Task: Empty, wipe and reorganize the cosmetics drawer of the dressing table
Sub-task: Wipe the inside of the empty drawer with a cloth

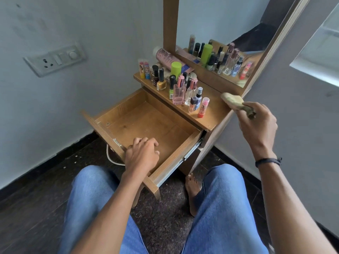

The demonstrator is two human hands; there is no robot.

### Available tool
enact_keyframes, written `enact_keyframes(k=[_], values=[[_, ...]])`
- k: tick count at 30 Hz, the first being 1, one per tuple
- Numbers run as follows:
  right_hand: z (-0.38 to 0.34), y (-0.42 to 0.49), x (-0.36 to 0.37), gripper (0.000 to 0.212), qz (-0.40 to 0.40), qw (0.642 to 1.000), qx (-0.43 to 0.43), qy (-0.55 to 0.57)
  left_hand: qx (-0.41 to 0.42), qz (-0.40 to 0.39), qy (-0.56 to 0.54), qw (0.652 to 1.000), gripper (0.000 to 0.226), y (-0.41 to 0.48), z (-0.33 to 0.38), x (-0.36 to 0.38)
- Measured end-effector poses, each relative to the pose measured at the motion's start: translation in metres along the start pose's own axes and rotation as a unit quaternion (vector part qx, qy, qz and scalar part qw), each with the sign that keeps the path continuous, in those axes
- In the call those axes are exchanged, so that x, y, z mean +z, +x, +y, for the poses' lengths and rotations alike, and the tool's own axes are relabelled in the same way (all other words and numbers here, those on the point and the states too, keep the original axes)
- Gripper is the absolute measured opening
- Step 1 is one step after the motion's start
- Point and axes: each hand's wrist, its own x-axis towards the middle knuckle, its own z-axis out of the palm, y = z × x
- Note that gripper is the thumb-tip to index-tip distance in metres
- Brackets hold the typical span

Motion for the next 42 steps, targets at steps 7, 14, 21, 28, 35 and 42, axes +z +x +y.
enact_keyframes(k=[7,14,21,28,35,42], values=[[-0.017,-0.075,-0.029,0.026,0.042,0.986,0.137,0.086,0.011,0.031,-0.090,0.995,0.025,0.000,-0.004,-0.006],[-0.056,-0.114,-0.022,0.022,-0.037,0.978,0.100,0.180,0.037,0.191,-0.139,0.971,0.043,0.007,-0.015,-0.037],[-0.101,-0.135,0.034,0.022,-0.157,0.972,0.037,0.169,-0.059,0.175,-0.202,0.962,0.046,-0.005,-0.067,-0.036],[-0.113,-0.111,0.085,0.025,-0.196,0.972,-0.124,0.035,-0.161,0.186,-0.326,0.913,0.064,0.009,-0.086,-0.040],[-0.123,-0.102,0.143,0.050,-0.438,0.849,-0.204,-0.215,-0.229,0.198,-0.476,0.826,0.087,0.021,-0.090,-0.033],[-0.119,-0.112,0.179,0.077,-0.447,0.837,-0.208,-0.237,-0.254,0.230,-0.511,0.788,0.076,0.034,-0.089,-0.022]])
